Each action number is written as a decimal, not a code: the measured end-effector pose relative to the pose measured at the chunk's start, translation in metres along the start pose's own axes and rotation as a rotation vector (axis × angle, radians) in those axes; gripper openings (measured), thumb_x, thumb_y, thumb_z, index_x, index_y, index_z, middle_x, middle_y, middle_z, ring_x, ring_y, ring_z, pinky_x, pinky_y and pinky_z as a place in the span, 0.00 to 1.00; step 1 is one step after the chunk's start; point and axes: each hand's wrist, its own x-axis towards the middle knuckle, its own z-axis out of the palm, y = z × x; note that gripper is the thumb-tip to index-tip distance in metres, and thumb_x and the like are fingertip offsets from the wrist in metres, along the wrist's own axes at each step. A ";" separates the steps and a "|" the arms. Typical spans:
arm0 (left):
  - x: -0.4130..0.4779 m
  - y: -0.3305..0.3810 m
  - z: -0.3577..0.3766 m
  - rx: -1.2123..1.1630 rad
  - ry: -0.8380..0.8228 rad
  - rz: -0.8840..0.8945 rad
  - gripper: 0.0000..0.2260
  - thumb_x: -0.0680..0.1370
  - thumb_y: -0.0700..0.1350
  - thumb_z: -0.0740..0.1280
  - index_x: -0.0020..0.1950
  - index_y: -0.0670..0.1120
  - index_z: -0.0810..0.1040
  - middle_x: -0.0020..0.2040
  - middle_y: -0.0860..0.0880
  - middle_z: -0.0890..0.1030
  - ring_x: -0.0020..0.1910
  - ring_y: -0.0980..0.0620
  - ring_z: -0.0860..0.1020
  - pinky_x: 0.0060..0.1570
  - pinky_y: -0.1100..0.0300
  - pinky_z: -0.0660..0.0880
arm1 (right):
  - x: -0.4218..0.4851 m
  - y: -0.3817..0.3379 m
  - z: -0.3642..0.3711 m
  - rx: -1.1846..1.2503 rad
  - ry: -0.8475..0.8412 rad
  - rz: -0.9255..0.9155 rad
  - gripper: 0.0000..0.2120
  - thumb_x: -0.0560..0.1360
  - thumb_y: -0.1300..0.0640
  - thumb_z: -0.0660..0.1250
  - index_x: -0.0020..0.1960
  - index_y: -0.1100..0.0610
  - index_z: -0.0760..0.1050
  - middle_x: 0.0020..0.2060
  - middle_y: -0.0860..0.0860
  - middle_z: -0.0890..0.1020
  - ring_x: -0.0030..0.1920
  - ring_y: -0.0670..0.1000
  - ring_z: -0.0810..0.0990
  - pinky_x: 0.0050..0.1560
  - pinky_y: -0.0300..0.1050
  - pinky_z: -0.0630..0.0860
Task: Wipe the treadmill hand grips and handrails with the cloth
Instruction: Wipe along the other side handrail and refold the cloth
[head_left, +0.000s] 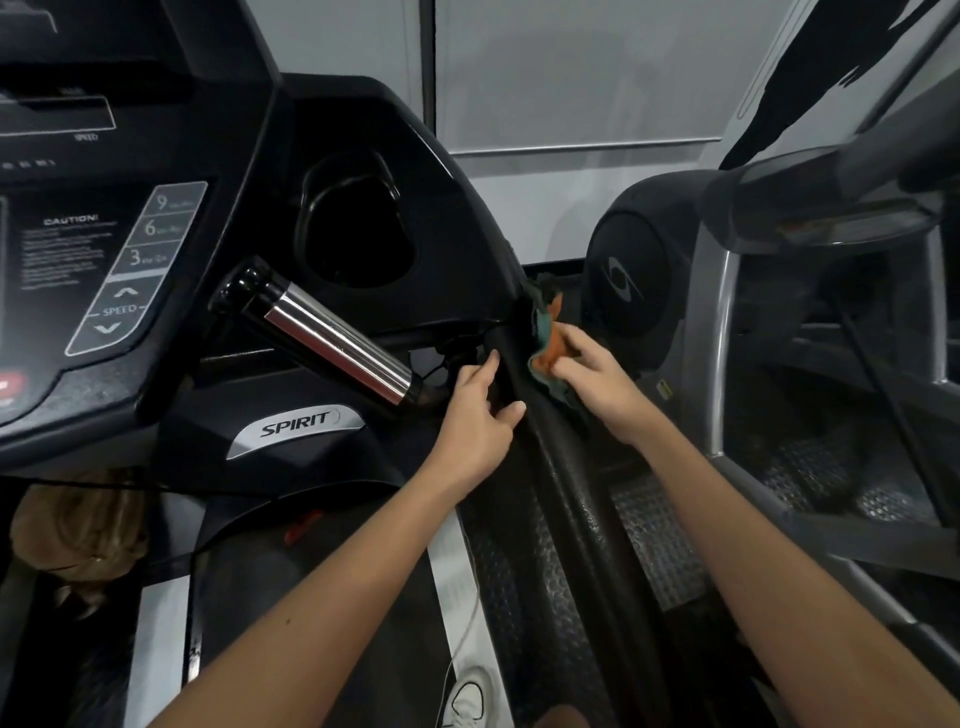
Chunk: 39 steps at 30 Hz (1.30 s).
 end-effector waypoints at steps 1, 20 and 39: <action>0.002 -0.001 0.000 -0.001 0.005 0.005 0.28 0.77 0.36 0.64 0.75 0.45 0.57 0.56 0.56 0.65 0.60 0.51 0.72 0.65 0.47 0.70 | -0.005 0.001 0.000 -0.093 -0.003 -0.063 0.19 0.75 0.67 0.61 0.66 0.59 0.69 0.57 0.55 0.72 0.51 0.38 0.74 0.53 0.25 0.69; -0.001 0.002 -0.001 0.043 0.005 0.034 0.27 0.77 0.36 0.64 0.75 0.43 0.59 0.58 0.52 0.66 0.61 0.53 0.71 0.66 0.58 0.66 | 0.005 0.000 0.011 -0.130 0.112 -0.002 0.14 0.76 0.60 0.62 0.62 0.54 0.71 0.51 0.49 0.77 0.52 0.45 0.76 0.52 0.36 0.72; 0.000 0.003 0.001 0.006 0.037 0.002 0.27 0.77 0.35 0.64 0.75 0.44 0.60 0.60 0.52 0.67 0.62 0.51 0.71 0.65 0.51 0.70 | 0.008 0.000 0.016 -0.420 0.134 -0.246 0.13 0.77 0.53 0.63 0.58 0.55 0.77 0.55 0.48 0.71 0.56 0.47 0.73 0.60 0.44 0.69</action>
